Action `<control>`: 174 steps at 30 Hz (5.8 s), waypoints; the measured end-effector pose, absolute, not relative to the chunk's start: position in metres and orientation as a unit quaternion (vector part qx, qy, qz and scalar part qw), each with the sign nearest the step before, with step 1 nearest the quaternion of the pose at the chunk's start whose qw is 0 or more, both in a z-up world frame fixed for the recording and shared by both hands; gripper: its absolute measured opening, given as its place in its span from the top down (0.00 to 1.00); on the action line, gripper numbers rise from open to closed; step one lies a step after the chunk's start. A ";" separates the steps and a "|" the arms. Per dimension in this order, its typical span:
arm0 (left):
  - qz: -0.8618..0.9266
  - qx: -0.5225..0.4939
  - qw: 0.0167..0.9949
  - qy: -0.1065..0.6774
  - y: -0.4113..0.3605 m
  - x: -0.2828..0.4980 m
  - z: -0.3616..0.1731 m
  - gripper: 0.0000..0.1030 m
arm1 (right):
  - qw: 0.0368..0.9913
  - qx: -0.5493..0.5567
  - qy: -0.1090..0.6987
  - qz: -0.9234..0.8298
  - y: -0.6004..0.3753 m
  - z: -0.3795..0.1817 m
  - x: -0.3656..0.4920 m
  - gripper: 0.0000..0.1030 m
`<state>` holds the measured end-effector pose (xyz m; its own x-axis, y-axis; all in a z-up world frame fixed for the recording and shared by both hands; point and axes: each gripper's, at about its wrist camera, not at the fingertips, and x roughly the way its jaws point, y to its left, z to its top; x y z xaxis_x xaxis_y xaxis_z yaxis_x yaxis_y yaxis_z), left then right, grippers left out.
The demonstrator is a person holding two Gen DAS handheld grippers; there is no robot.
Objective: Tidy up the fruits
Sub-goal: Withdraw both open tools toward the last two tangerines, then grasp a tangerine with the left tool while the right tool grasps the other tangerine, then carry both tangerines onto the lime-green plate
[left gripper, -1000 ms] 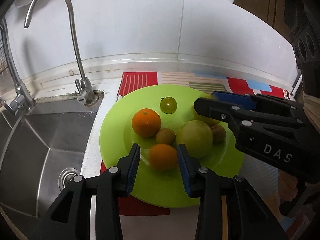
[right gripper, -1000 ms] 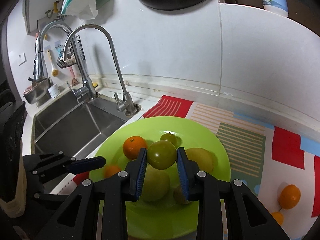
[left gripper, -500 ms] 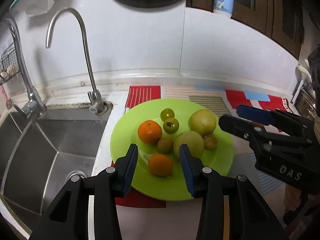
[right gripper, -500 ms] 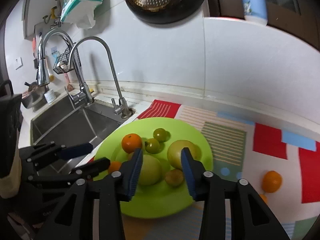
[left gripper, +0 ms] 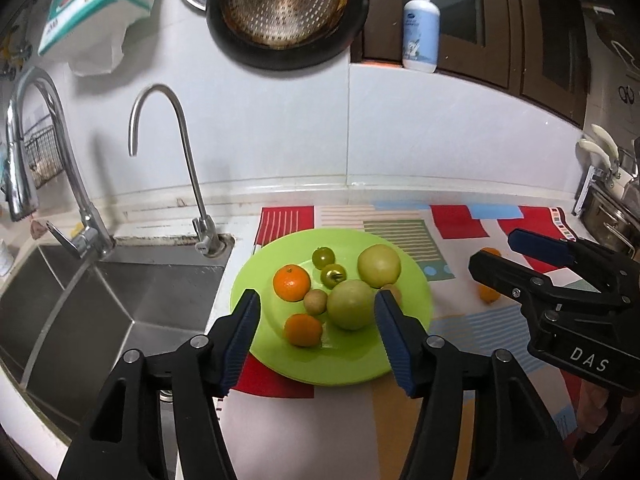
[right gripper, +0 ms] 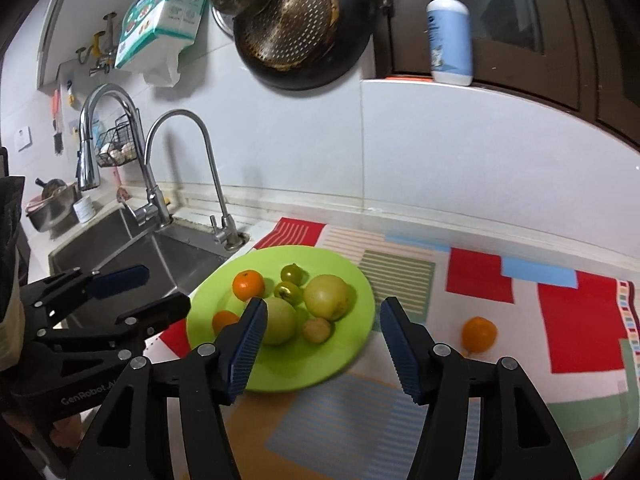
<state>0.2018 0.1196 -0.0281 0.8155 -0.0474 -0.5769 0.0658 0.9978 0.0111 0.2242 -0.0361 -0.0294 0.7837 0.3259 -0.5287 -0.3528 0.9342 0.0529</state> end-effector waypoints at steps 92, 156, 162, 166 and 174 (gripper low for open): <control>-0.167 0.022 0.899 0.405 -0.077 0.307 -0.121 0.69 | 0.917 -0.044 0.344 0.199 -0.184 -0.101 0.316 0.37; -0.065 0.004 0.955 0.289 0.022 0.164 -0.027 0.69 | 0.936 -0.007 0.298 0.189 -0.128 -0.032 0.191 0.60; -0.063 0.007 0.958 0.281 0.044 0.153 -0.022 0.69 | 0.939 -0.008 0.284 0.191 -0.108 -0.024 0.178 0.60; -0.062 0.009 0.959 0.278 0.059 0.149 -0.020 0.69 | 0.941 -0.006 0.279 0.194 -0.092 -0.021 0.173 0.60; -0.065 0.013 0.959 0.274 0.093 0.151 -0.018 0.69 | 0.942 -0.001 0.273 0.193 -0.058 -0.020 0.172 0.60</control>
